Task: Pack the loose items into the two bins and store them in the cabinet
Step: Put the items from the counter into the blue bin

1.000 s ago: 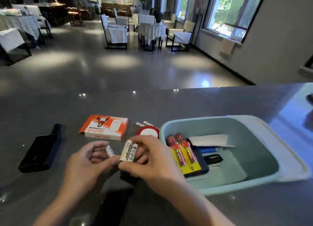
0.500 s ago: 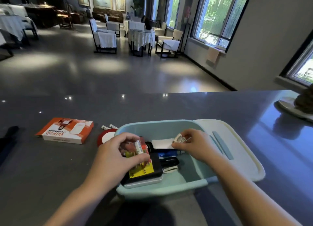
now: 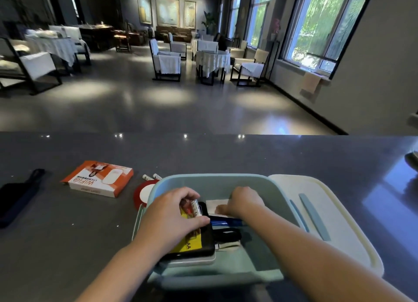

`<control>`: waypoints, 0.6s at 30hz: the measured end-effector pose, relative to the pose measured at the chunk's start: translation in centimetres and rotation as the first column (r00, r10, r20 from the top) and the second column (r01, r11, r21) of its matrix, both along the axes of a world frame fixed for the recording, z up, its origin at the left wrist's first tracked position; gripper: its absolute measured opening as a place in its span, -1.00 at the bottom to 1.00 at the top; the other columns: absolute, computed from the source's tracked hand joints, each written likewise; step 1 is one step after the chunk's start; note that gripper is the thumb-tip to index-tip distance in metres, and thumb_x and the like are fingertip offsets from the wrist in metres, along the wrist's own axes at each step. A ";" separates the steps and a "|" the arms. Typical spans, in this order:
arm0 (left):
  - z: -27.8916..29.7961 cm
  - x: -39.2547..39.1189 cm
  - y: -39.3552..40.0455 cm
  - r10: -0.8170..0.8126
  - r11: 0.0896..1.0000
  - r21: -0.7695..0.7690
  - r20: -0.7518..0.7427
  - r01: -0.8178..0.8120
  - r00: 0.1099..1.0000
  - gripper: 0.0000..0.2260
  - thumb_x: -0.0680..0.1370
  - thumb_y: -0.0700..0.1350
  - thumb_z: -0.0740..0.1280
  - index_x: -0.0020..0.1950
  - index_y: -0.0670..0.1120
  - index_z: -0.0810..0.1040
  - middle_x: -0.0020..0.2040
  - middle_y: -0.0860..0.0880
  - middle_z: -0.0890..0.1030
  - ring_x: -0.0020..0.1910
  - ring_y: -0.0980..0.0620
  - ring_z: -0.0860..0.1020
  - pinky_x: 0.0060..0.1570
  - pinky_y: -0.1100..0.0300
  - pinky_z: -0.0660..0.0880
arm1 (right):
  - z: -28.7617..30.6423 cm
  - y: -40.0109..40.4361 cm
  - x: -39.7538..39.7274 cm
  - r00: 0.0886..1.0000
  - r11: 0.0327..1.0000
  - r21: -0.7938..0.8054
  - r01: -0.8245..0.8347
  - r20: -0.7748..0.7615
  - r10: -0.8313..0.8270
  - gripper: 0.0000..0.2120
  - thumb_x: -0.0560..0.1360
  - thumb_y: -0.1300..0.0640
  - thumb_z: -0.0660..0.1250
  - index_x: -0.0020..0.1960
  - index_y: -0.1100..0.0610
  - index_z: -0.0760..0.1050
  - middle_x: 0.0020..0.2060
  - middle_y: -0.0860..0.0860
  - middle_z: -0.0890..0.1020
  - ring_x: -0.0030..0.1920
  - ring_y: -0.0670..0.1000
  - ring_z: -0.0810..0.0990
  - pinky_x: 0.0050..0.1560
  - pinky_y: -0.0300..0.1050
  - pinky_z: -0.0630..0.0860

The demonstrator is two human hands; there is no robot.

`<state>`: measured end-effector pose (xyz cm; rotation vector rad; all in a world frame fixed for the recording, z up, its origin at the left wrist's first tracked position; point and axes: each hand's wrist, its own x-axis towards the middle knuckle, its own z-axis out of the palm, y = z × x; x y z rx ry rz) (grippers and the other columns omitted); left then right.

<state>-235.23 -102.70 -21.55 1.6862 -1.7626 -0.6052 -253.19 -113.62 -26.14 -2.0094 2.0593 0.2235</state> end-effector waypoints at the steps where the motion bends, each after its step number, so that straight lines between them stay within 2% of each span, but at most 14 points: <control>1: 0.0 0.1 -0.2 -0.011 1.000 0.006 0.021 0.011 1.000 -0.62 0.29 0.18 0.52 0.04 0.19 0.52 -0.07 0.29 0.51 -0.07 0.36 0.44 -0.11 0.35 0.45 | 0.3 0.1 0.0 1.000 1.000 -0.016 -0.007 -0.001 0.007 -0.44 0.37 -0.32 0.35 0.04 0.16 0.56 -0.22 0.03 0.54 -0.21 0.07 0.53 -0.20 -0.13 0.50; 3: -0.3 0.2 -0.9 -0.039 0.999 0.022 0.066 0.038 0.997 -0.62 0.29 0.19 0.51 0.04 0.20 0.51 -0.05 0.27 0.52 -0.05 0.30 0.45 -0.12 0.34 0.41 | 1.4 0.4 -0.2 0.999 0.999 -0.048 -0.021 0.025 0.022 -0.49 0.42 -0.31 0.32 -0.01 0.16 0.55 -0.22 0.03 0.56 -0.22 0.05 0.54 -0.21 -0.14 0.49; 7: -0.8 -0.6 -3.5 -0.149 0.987 0.076 0.078 0.143 0.986 -0.60 0.28 0.12 0.54 0.06 0.15 0.52 -0.08 0.22 0.53 -0.05 0.22 0.49 -0.02 0.24 0.47 | 3.7 1.6 -1.7 0.988 0.991 -0.134 0.011 0.157 0.010 -0.67 0.48 -0.14 0.31 -0.13 0.14 0.58 -0.24 0.03 0.63 -0.22 0.01 0.61 -0.20 -0.14 0.54; 10: -1.1 -2.2 -6.0 -0.282 0.955 0.118 0.084 0.271 0.956 -0.59 0.31 0.02 0.55 0.09 0.13 0.52 -0.17 0.15 0.54 -0.14 0.15 0.53 -0.08 0.20 0.50 | 4.3 3.1 -3.3 0.934 0.947 -0.300 0.117 0.358 -0.002 -0.73 0.50 -0.07 0.30 -0.14 0.12 0.62 -0.26 0.00 0.65 -0.24 -0.03 0.59 -0.18 -0.15 0.53; 12: -1.3 -3.4 -7.6 -0.402 0.912 0.157 0.152 0.380 0.903 -0.59 0.34 -0.03 0.53 0.14 0.09 0.52 -0.20 0.15 0.49 -0.17 0.13 0.50 -0.13 0.23 0.45 | 4.3 4.2 -4.1 0.872 0.903 -0.372 0.217 0.489 -0.008 -0.81 0.50 -0.02 0.30 -0.14 0.06 0.61 -0.31 -0.12 0.60 -0.24 -0.10 0.56 -0.22 -0.20 0.47; 14: -1.7 -4.2 -8.9 -0.506 0.861 0.213 0.271 0.462 0.819 -0.59 0.38 -0.08 0.50 0.19 0.05 0.51 -0.09 0.12 0.52 -0.11 0.09 0.48 -0.09 0.22 0.42 | 3.9 4.8 -4.6 0.841 0.877 -0.402 0.264 0.540 -0.006 -0.88 0.50 0.03 0.31 -0.15 0.02 0.59 -0.36 -0.19 0.54 -0.27 -0.14 0.52 -0.27 -0.27 0.39; 16: -2.2 -4.4 -9.9 -0.576 0.818 0.291 0.391 0.497 0.718 -0.61 0.42 -0.11 0.46 0.22 0.03 0.49 0.12 0.03 0.55 0.04 0.03 0.50 0.01 0.19 0.42 | 3.3 5.0 -4.8 0.831 0.875 -0.401 0.271 0.556 -0.003 -0.89 0.51 0.07 0.31 -0.12 0.02 0.61 -0.35 -0.22 0.52 -0.26 -0.15 0.51 -0.25 -0.29 0.37; 18: -2.8 -4.4 -10.5 -0.609 0.793 0.343 0.448 0.503 0.654 -0.62 0.46 -0.13 0.43 0.25 0.04 0.48 0.23 0.00 0.53 0.17 -0.02 0.49 0.09 0.16 0.42 | 3.1 5.0 -4.9 0.829 0.869 -0.416 0.269 0.558 0.010 -0.89 0.52 0.08 0.30 -0.09 0.02 0.61 -0.32 -0.19 0.53 -0.27 -0.17 0.50 -0.28 -0.34 0.34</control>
